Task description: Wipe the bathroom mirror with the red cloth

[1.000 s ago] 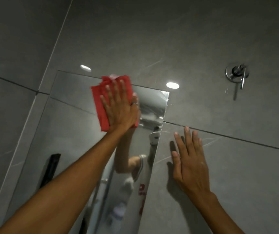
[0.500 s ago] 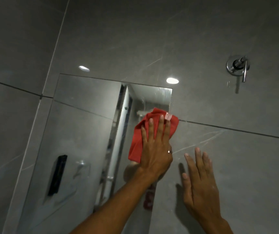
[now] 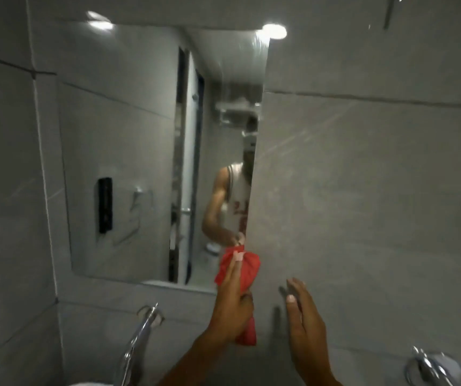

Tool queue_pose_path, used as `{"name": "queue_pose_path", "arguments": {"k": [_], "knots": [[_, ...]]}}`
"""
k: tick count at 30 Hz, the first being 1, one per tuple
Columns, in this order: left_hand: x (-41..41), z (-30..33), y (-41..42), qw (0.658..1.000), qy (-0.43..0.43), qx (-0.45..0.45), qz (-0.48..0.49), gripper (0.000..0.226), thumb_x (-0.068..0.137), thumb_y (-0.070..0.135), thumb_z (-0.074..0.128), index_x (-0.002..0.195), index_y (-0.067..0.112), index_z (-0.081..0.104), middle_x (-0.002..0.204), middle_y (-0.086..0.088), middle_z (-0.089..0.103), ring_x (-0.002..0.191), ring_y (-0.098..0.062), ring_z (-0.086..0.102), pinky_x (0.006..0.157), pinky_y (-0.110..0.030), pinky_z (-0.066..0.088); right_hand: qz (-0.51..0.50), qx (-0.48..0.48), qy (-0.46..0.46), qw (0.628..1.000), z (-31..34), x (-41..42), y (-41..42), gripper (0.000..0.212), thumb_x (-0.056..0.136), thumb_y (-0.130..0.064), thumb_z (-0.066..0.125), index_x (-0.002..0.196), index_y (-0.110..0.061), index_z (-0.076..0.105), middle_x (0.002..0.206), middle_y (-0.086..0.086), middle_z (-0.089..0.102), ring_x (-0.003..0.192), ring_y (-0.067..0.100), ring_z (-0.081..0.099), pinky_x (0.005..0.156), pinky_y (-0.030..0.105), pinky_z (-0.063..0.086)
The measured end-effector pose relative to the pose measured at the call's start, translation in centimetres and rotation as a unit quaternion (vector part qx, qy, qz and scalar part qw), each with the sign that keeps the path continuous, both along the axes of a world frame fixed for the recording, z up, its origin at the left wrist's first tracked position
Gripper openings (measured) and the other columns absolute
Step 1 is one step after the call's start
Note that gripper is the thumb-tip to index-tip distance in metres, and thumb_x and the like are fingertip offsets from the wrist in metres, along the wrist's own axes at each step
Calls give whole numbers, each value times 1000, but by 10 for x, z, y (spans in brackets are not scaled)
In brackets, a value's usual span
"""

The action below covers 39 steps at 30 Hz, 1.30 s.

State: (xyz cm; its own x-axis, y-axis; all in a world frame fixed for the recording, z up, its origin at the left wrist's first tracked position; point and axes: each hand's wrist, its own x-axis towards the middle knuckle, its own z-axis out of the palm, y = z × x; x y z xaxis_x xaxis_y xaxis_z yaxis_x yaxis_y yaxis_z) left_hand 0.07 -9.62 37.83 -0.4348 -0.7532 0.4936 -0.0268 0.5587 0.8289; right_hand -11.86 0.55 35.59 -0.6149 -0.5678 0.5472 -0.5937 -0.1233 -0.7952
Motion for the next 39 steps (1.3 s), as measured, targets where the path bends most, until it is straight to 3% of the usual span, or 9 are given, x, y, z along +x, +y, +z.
{"name": "queue_pose_path", "arguments": {"k": [2, 4, 7, 10, 13, 22, 28, 34, 39], "knots": [[9, -22, 16, 955, 112, 259, -93, 53, 103, -8, 42, 153, 8, 46, 141, -9, 65, 108, -24, 72, 94, -33, 57, 56, 99, -173, 978, -35, 8, 15, 22, 108, -18, 51, 118, -18, 70, 130, 17, 71, 130, 32, 63, 116, 40, 44], [12, -41, 35, 850, 213, 451, -172, 46, 110, 8, 29, 123, 0, 72, 112, -22, 76, 80, -28, 73, 75, -35, 59, 130, 168, -331, 919, -59, 18, 31, 41, 110, -33, 45, 123, -3, 70, 122, 24, 73, 118, 45, 67, 104, 55, 54], [13, -74, 69, 744, 296, 561, -208, 36, 102, 21, 40, 123, 13, 68, 116, -15, 68, 103, -31, 65, 112, -50, 44, 195, 102, -571, 791, -86, 33, 47, 58, 108, -52, 33, 138, -14, 64, 130, 16, 73, 116, 38, 71, 90, 57, 60], [15, -102, 93, 785, 226, 534, -218, 43, 62, 62, 81, 90, 29, 85, 94, 10, 80, 95, -7, 70, 118, -35, 39, 204, 60, -629, 748, -104, 35, 56, 68, 103, -61, 35, 139, -14, 65, 136, 15, 71, 121, 34, 70, 105, 53, 54], [22, -142, 100, 744, 219, 596, -208, 46, 79, 22, 73, 122, 8, 76, 122, -15, 75, 110, -31, 72, 101, -47, 56, 190, 87, -624, 753, -126, 31, 73, 68, 99, -63, 42, 137, -12, 67, 132, 14, 73, 121, 32, 70, 110, 51, 51], [8, -256, 99, 813, -105, 562, -110, 80, 74, -25, 52, 147, 6, 52, 126, -18, 69, 111, -33, 65, 92, -40, 56, 57, 238, -599, 762, -237, -6, 120, 44, 81, -74, 60, 88, -36, 81, 102, -7, 82, 90, 11, 77, 71, 28, 58], [-21, -340, 93, 803, -214, 548, -92, 95, 78, -27, 42, 158, 26, 38, 126, -11, 64, 103, -22, 62, 62, -24, 53, 36, 314, -584, 748, -321, -36, 117, 28, 99, -61, 51, 111, -39, 62, 98, -21, 67, 85, -1, 70, 66, 17, 50], [-40, -391, 95, 789, -283, 545, -13, 73, 100, -2, 53, 163, 21, 25, 166, -9, 35, 141, -25, 47, 104, -33, 48, 26, 482, -460, 745, -380, -47, 105, 65, 109, -53, 32, 161, -13, 32, 162, 16, 42, 147, 36, 44, 123, 48, 34], [-23, -338, 118, 913, -321, 251, 1, 64, 109, 41, 45, 164, 18, 22, 172, -4, 21, 160, -21, 13, 123, -34, 30, 32, 434, -211, 875, -335, -17, 102, 74, 105, -64, 27, 166, -23, 16, 175, 10, 17, 163, 32, 6, 131, 57, 17]]}}
